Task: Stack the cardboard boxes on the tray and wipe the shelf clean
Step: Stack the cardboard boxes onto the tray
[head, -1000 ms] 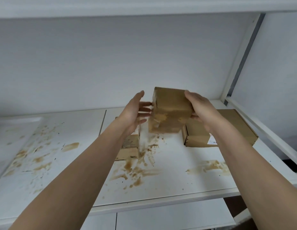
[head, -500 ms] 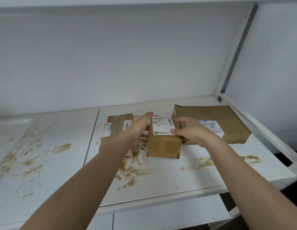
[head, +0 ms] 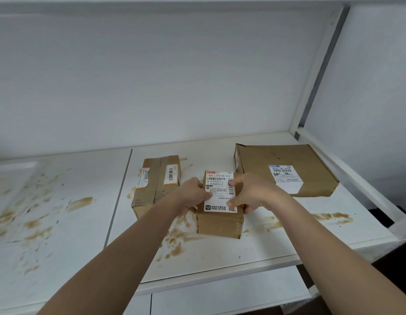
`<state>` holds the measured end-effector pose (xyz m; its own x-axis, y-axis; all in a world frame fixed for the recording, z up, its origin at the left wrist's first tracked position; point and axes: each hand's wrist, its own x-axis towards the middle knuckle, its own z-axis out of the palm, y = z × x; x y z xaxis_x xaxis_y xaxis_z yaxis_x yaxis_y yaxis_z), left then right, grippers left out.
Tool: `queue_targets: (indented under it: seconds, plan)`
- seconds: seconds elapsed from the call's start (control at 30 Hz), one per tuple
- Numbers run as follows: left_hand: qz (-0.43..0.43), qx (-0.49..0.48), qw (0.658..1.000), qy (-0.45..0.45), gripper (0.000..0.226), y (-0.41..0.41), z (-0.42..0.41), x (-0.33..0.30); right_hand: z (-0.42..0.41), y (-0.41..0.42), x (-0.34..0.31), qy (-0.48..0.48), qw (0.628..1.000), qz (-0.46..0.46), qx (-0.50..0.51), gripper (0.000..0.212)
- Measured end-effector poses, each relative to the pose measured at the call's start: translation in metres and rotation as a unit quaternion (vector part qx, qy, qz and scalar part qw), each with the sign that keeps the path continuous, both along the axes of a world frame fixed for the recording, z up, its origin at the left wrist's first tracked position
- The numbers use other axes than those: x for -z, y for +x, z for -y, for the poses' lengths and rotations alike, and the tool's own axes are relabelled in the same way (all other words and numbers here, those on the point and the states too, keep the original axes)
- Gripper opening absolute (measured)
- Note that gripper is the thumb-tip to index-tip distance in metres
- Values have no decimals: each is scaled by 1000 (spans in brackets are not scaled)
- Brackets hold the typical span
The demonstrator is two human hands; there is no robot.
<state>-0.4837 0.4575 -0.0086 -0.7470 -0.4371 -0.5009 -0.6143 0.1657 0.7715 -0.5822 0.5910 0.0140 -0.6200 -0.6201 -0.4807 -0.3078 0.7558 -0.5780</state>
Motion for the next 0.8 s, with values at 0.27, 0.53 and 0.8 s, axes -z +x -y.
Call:
queue_targets:
  seconds: [0.27, 0.53, 0.8]
  plan:
    - [9, 11, 1000, 10, 21, 2, 25, -32, -3, -14, -23, -135, 989, -7, 61, 33]
    - [-151, -103, 969, 169, 37, 7, 34, -74, 6, -26, -57, -358, 931, -56, 49, 31]
    - [-240, -117, 942, 205, 46, 24, 56, -79, 15, -19, -61, -377, 925, -5, 32, 40]
